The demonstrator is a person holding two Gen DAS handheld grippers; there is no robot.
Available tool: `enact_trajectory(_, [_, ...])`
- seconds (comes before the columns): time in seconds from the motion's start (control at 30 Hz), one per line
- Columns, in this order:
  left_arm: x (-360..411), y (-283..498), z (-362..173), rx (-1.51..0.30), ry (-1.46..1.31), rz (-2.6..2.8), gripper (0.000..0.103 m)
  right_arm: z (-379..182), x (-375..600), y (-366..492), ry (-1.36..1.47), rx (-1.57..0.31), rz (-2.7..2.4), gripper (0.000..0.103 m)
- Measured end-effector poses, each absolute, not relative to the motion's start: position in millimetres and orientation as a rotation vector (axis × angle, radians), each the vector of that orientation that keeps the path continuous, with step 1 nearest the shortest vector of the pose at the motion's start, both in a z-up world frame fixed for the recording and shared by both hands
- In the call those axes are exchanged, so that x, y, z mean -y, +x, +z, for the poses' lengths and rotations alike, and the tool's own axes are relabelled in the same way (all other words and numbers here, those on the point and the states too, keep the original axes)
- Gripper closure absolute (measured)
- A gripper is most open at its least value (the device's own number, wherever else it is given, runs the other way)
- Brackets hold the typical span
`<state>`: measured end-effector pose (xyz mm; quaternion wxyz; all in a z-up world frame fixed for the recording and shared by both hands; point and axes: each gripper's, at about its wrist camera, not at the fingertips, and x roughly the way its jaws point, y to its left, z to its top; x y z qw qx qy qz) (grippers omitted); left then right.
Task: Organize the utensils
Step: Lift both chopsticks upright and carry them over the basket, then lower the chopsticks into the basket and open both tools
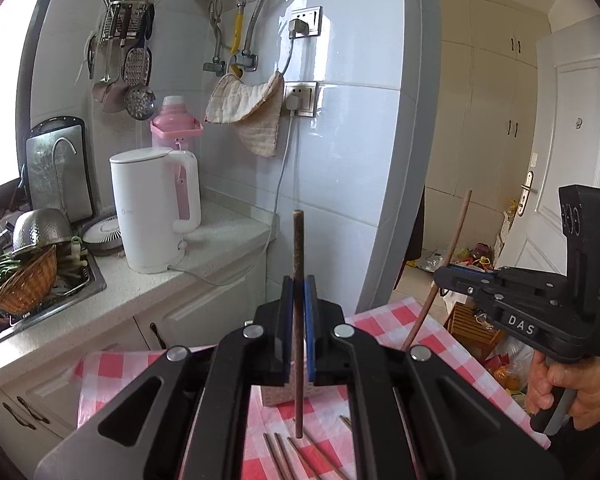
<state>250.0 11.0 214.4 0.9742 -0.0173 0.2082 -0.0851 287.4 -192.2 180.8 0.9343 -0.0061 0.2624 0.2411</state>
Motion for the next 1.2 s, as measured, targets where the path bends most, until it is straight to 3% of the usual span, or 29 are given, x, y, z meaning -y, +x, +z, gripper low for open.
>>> enact_trajectory(0.57, [-24.5, 350.0, 225.8, -0.350, -0.072, -0.112, 0.098, 169.8, 168.6, 381.9, 0.009, -0.547, 0.439, 0.094])
enact_trajectory(1.2, [-24.3, 403.0, 111.9, -0.573, -0.152, -0.129, 0.098, 90.5, 159.6, 414.7, -0.004, -0.750, 0.447, 0.094])
